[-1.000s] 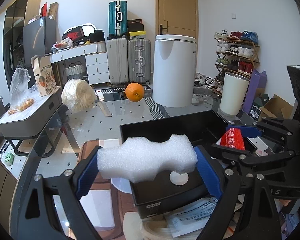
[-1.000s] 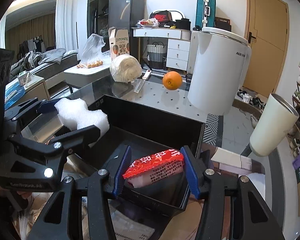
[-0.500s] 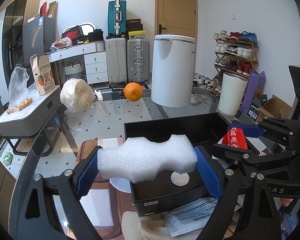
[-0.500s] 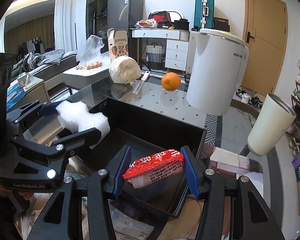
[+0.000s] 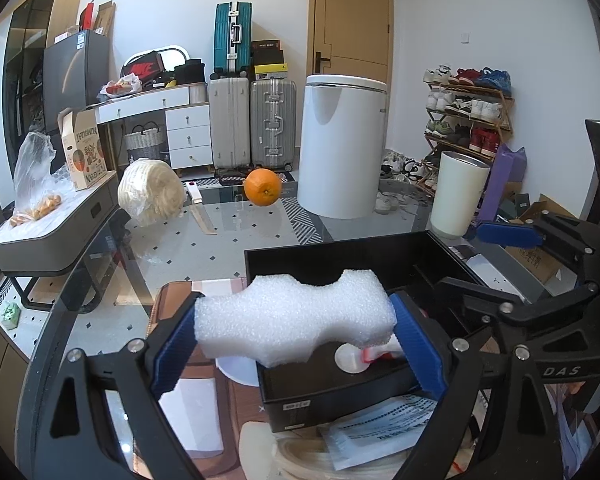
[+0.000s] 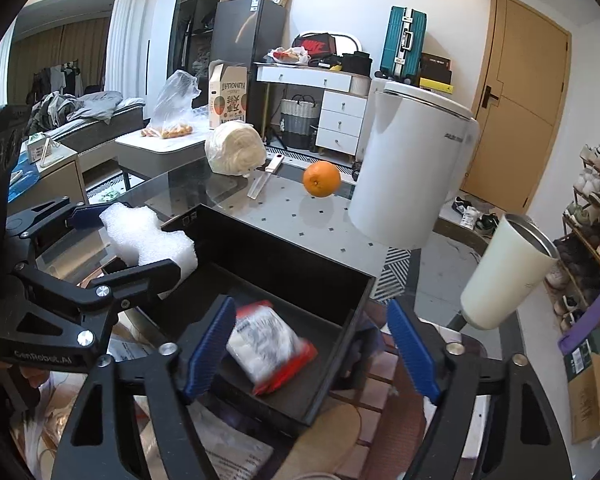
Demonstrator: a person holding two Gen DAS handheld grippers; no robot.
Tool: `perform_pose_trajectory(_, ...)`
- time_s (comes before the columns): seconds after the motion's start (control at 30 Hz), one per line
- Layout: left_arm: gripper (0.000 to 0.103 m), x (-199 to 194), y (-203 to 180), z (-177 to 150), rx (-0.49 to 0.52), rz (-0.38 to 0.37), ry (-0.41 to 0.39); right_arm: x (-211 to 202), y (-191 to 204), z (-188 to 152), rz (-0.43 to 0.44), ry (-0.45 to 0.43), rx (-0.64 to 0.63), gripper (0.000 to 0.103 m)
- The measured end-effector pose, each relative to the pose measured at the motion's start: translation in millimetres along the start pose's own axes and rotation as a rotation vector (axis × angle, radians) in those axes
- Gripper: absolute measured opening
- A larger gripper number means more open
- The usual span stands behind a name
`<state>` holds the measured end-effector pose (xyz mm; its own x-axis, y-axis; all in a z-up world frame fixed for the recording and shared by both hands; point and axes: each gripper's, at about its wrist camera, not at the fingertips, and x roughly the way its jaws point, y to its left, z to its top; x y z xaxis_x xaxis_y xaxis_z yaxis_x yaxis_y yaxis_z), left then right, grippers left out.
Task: Organize soft objects
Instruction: 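Lower the red packet into the black box and open the right gripper while the left drops the foam in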
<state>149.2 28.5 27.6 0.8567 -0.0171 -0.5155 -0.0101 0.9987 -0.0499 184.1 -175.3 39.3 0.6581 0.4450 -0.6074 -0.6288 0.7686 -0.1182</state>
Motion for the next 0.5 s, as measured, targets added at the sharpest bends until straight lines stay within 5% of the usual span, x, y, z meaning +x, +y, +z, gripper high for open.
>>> perform_pose_trajectory(0.17, 0.102, -4, -1, 0, -0.013, -0.024, 0.007, -14, -5, -5, -0.003, -0.005, 0.027, 0.089)
perform_pose_trajectory(0.5, 0.103, -29, -8, -5, 0.018, -0.027, -0.013, -48, -12, -25, -0.011, -0.007, 0.116, 0.1)
